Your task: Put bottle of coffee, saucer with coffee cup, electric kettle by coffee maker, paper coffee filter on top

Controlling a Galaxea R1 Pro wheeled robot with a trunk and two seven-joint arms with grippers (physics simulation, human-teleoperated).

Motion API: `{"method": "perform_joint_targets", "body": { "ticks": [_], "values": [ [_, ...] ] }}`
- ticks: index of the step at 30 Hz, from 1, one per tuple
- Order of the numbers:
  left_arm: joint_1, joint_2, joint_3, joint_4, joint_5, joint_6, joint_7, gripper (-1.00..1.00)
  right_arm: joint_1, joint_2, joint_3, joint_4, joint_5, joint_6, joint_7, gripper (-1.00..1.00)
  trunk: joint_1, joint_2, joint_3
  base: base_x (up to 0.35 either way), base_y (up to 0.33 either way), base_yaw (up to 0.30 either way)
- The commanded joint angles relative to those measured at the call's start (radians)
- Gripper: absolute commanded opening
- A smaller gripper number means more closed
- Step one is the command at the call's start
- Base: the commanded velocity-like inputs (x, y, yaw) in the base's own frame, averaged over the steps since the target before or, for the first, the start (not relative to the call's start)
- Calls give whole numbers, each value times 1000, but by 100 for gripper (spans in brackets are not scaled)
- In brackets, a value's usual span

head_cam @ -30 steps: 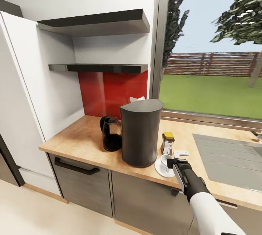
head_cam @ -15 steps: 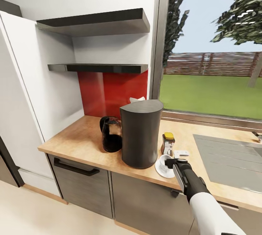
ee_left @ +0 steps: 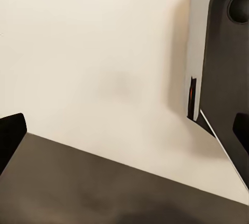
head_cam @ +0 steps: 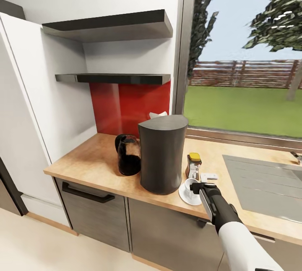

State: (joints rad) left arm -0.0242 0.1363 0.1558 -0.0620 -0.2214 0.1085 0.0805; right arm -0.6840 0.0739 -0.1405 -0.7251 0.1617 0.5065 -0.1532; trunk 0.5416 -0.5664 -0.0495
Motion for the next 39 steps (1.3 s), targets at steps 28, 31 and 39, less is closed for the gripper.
{"method": "perform_joint_targets", "body": {
  "ticks": [28,31,39],
  "values": [
    [0,1,9,-1,-10,3,1,100,-1,3,-4,-1,10,6,3,100,0,-2,39,0,0,0],
    [0,0,10,-2,-9,2,1,100,-1,3,-4,1,10,6,3,100,0,-2,44,-2,0,0],
    [0,-6,12,-2,-10,3,2,100,0,3,-4,1,10,6,4,100,0,-2,56,-188,-164,0]
  ]
}}
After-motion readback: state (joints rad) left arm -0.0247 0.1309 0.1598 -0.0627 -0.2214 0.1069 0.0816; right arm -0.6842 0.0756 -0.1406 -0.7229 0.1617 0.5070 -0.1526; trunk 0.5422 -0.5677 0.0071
